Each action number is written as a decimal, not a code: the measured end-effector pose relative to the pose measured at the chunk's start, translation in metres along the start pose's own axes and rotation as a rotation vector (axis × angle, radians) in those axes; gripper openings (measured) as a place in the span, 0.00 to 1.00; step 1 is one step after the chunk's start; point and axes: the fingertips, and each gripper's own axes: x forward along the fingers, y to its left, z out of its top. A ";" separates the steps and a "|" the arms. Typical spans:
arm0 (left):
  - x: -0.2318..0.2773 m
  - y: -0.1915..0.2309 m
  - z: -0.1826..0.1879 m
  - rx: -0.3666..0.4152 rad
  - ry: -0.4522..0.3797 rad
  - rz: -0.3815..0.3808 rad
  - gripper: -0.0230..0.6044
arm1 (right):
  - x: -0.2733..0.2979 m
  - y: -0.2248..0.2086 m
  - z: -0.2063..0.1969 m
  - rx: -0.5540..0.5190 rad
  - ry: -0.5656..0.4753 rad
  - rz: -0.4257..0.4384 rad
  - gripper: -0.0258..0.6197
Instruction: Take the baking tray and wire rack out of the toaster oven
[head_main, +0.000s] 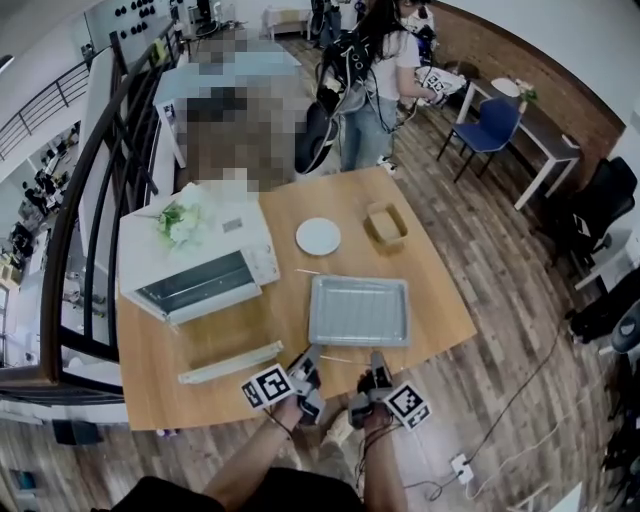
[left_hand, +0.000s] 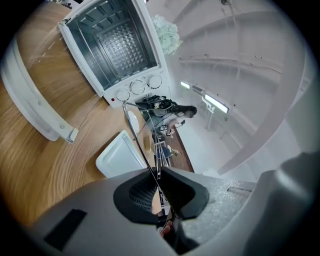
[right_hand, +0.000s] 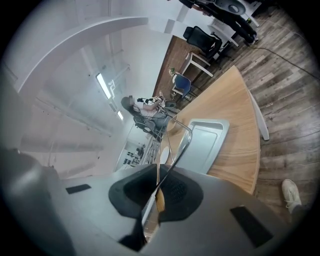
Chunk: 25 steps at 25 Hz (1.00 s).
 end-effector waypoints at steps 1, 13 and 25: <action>0.005 0.003 -0.001 -0.004 -0.002 0.011 0.07 | 0.004 -0.004 0.003 0.000 0.008 -0.001 0.06; 0.051 0.040 -0.020 -0.030 -0.004 0.100 0.07 | 0.038 -0.060 0.020 0.045 0.088 -0.076 0.06; 0.077 0.080 -0.025 -0.027 0.007 0.164 0.07 | 0.069 -0.101 0.017 0.058 0.141 -0.116 0.07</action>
